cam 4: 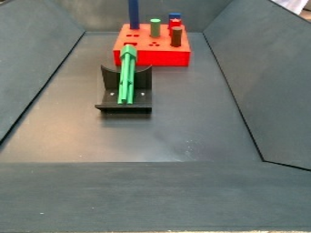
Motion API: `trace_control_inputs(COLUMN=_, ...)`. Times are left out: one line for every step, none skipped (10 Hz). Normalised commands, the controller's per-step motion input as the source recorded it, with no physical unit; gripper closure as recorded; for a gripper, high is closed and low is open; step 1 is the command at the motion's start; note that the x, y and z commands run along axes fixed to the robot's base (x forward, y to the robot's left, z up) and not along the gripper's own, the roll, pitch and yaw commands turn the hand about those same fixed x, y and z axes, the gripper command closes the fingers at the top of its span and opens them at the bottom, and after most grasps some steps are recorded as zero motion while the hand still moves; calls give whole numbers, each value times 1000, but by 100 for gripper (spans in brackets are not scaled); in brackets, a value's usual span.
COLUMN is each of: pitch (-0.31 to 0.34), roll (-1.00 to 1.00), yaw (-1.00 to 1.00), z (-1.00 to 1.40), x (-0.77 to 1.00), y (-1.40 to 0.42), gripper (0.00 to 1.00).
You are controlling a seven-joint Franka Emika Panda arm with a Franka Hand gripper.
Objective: Pick up the 3 prong object. Move up. Place the 3 prong object on the fixture. Regrasp the 3 prong object. Move to above the board. Insert the 3 prong object.
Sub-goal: Regrasp the 3 prong object.
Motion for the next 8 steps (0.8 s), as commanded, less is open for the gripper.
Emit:
trace_control_inputs(pitch=173, roll=613, yaw=181, z=-5, x=98, y=-47, gripper=0)
trace_control_inputs(pitch=139, roll=363, yaw=200, z=-5, x=100, y=-45, gripper=0)
trace_control_inputs(pitch=106, roll=244, yaw=207, z=3, x=92, y=-31, gripper=0)
trace_control_inputs(pitch=58, roll=179, yaw=206, z=2, x=77, y=-36, gripper=0)
trace_control_inputs(pitch=38, roll=166, yaw=201, z=-6, x=76, y=-42, gripper=0)
trace_control_inputs(pitch=-30, roll=184, yaw=204, z=-1000, x=28, y=42, gripper=0)
trace_control_inputs(pitch=-48, roll=178, yaw=170, z=-1000, x=33, y=41, gripper=0)
trace_control_inputs(pitch=-84, roll=155, yaw=133, z=-1000, x=42, y=38, gripper=0)
